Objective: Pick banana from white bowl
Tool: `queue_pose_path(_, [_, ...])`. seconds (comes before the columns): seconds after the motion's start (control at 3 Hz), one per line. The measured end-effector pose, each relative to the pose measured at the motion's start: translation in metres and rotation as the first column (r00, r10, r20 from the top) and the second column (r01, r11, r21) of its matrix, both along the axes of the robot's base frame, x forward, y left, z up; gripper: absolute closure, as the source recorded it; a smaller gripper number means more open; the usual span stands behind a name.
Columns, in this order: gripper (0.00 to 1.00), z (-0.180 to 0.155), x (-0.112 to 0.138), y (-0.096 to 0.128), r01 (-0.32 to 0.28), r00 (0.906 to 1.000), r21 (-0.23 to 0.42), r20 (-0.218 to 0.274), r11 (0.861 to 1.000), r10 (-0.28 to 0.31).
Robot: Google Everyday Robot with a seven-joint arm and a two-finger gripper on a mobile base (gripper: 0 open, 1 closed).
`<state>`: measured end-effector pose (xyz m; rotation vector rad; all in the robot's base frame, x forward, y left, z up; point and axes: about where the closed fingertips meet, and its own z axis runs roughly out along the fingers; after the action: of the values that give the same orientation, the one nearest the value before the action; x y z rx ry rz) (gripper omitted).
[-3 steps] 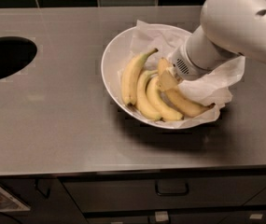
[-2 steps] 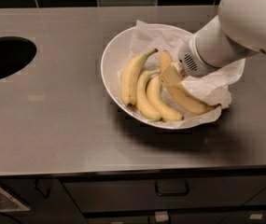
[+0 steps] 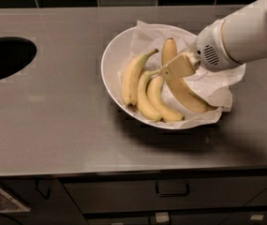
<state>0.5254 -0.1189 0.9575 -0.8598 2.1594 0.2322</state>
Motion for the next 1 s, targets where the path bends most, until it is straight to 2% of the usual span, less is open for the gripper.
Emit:
queue_pose_path(0.33, [1.00,0.021,-0.005,-0.002,-0.036,0.9986,0.032,0.039,0.999,0.035])
queue_pose_path(0.67, [1.00,0.047,-0.008,0.004,-0.073,0.9940,0.025,0.083,0.997,0.071])
queue_pose_path(1.0, [1.00,0.082,-0.024,0.008,-0.113,0.9868,0.052,0.122,0.992,0.106])
